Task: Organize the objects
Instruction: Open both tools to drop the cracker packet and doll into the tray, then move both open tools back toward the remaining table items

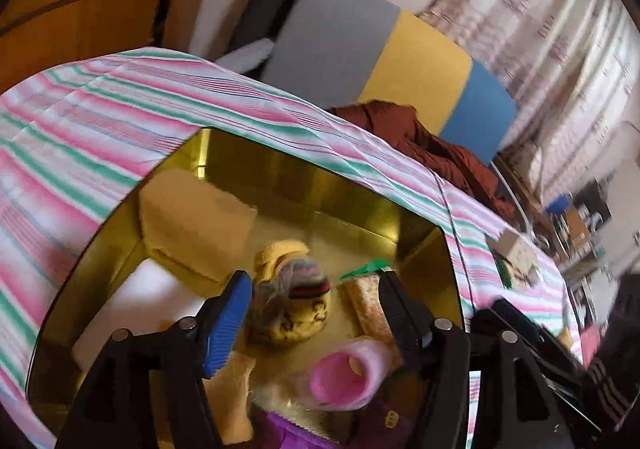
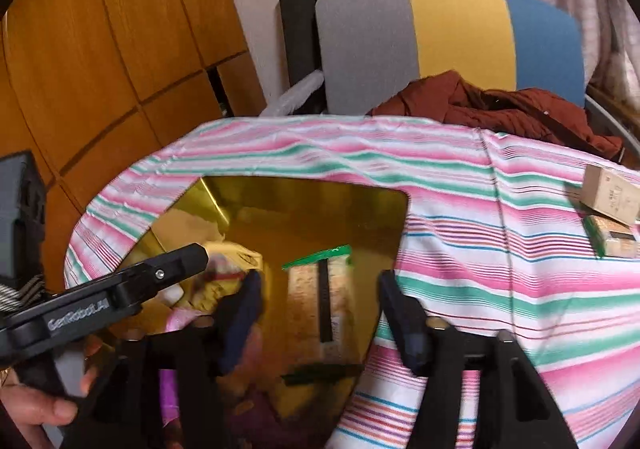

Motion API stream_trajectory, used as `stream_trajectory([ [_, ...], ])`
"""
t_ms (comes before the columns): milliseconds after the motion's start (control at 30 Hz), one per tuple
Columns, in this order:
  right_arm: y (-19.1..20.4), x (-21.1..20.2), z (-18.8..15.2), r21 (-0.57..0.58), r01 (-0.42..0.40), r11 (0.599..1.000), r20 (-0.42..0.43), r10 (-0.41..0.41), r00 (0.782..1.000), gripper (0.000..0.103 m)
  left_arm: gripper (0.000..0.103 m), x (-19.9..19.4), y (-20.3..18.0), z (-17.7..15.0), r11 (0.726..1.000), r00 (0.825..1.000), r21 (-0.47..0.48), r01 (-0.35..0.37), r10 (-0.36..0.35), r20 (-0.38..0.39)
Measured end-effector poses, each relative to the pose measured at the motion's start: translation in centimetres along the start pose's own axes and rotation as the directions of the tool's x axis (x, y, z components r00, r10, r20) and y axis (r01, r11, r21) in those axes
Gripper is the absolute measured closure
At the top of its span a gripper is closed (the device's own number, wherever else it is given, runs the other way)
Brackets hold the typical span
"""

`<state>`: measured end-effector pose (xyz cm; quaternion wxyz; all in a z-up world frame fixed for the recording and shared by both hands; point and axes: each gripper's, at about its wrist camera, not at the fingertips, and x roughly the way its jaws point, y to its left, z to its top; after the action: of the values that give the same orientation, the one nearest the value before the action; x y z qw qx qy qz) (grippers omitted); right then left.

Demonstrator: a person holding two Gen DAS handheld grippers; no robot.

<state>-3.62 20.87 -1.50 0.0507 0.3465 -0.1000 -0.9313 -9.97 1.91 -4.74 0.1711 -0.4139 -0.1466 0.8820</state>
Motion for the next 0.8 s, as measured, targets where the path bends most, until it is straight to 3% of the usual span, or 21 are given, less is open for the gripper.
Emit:
stream_trajectory([
  [133,-1.3,-2.9,-1.4,0.045,-0.004,0.999,0.049,0.002,0.999,0.033,0.034,-2.0,1.0,-0.8,0.995,0.997,-0.096,-0.009,0.016,0.073],
  [267,-3.4,-5.1,-2.9,0.097,0.021,0.995,0.074,-0.028,0.997,0.03,0.031,-3.8,-0.1,-1.7,0.996,0.992,-0.086,0.011,0.0,0.128],
  [400,-6.4,-6.6,-4.0,0.15,0.061,0.987,0.073,-0.073,0.995,0.028,0.03,-4.7,-3.2,-2.9,0.998,0.989,-0.008,0.06,-0.058,0.138],
  [533,-10.1,-7.9,-5.1,0.201,0.117,0.973,0.059,-0.131,0.99,0.027,0.03,-4.6,-7.4,-4.0,0.986,0.986,0.115,0.122,-0.134,0.099],
  [667,-13.9,-9.5,-6.1,0.217,0.188,0.958,0.047,-0.203,0.978,0.024,0.03,-4.3,-12.1,-5.8,0.948,0.979,0.263,0.178,-0.197,0.047],
  [800,-19.1,-11.6,-7.5,0.271,0.285,0.92,0.028,-0.303,0.952,0.022,0.03,-3.2,-16.1,-8.0,0.906,0.97,0.351,0.236,-0.24,-0.032],
])
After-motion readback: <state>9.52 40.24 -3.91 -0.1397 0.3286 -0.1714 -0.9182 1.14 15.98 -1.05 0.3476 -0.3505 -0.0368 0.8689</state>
